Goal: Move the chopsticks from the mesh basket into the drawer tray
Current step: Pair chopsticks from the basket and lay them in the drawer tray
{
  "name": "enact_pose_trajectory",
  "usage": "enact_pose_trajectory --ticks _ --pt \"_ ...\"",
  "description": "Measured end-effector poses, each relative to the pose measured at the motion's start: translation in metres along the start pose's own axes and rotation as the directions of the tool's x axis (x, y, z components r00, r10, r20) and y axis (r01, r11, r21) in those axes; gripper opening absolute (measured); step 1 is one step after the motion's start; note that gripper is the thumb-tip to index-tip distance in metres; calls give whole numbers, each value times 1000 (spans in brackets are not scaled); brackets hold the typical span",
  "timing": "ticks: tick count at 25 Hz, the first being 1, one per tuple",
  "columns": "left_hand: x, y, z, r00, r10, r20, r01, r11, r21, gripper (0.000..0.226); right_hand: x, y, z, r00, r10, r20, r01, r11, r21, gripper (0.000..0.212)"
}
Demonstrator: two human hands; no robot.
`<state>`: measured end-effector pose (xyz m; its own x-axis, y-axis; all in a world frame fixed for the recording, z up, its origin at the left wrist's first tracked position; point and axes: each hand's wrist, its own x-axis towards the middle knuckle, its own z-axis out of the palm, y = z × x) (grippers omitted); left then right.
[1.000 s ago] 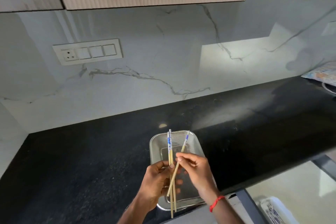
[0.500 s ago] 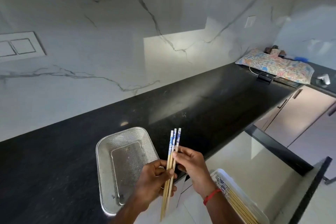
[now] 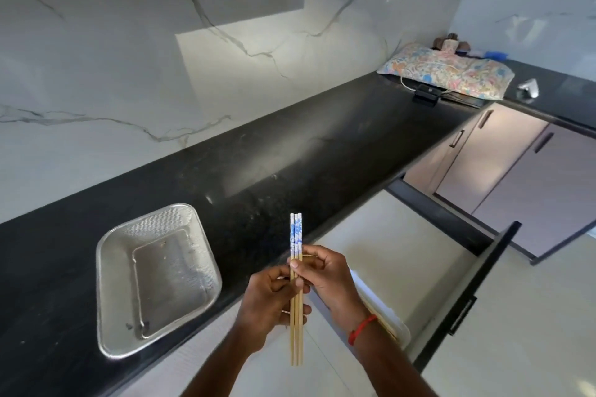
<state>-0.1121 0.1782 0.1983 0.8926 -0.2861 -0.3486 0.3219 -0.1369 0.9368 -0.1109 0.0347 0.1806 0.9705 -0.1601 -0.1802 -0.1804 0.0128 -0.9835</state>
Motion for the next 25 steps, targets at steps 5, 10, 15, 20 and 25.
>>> enact_pose_trajectory --ticks 5,10,15,20,25 --pt "-2 -16 63 997 -81 -9 81 997 8 14 -16 22 -58 1000 23 -6 -23 1000 20 26" --pt "-5 -43 105 980 -196 -12 196 980 -31 16 -29 45 -100 997 63 54 -63 998 -1 19" --pt "-7 -76 136 916 -389 96 386 921 50 54 -14 56 -148 996 86 29 -83 992 -94 15" --pt "-3 -100 154 910 -404 96 404 915 18 37 27 78 -182 997 64 -31 -71 934 -349 19" --pt "-2 -109 165 919 -390 60 383 918 99 23 53 105 -180 996 78 33 -43 799 -599 18"
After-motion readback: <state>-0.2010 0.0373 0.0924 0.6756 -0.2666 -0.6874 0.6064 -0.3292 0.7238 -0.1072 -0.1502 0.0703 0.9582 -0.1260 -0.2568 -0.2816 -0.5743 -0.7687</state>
